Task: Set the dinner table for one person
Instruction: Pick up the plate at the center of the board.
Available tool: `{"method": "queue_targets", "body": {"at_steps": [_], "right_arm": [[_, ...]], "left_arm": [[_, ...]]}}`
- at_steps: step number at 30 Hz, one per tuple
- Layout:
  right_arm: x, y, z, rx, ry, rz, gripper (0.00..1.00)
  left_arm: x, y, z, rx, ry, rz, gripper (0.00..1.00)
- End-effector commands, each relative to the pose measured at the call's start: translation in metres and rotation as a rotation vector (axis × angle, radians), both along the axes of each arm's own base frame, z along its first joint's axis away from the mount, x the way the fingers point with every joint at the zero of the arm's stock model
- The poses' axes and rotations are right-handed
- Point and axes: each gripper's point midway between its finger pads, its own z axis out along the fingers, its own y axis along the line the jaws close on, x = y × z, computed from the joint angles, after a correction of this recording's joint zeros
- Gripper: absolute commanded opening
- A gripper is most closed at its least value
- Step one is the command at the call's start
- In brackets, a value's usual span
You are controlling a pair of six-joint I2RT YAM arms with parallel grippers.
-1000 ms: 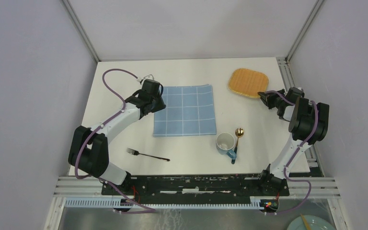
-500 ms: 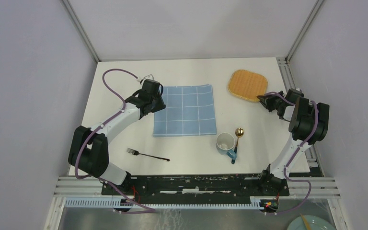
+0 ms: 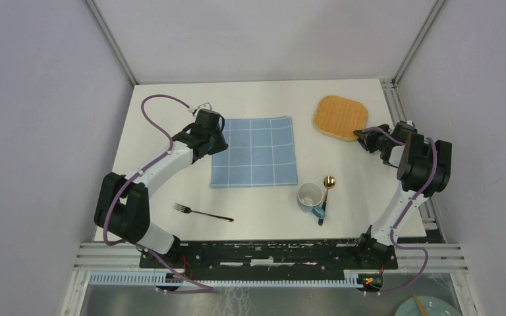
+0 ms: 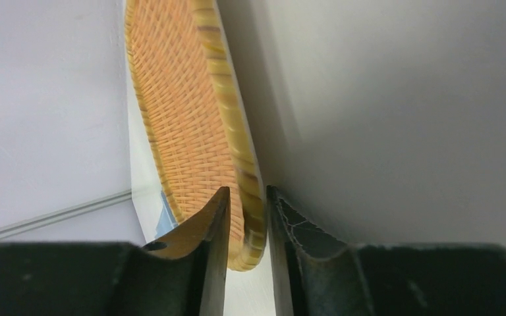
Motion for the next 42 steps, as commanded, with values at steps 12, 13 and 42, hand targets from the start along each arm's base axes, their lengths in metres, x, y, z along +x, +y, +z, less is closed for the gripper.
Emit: {"method": "queue_targets", "body": {"at_steps": [12, 13, 42], "right_arm": [[0.009, 0.0, -0.028, 0.001, 0.066, -0.034, 0.4], [0.01, 0.001, -0.028, 0.002, 0.069, -0.031, 0.4], [0.032, 0.024, -0.007, 0.015, 0.021, 0.037, 0.0]], "left_arm": [[0.017, -0.003, 0.017, 0.012, -0.066, -0.004, 0.34], [0.017, -0.003, 0.016, 0.013, -0.064, -0.004, 0.33], [0.019, -0.002, 0.014, 0.023, -0.06, 0.003, 0.33]]}}
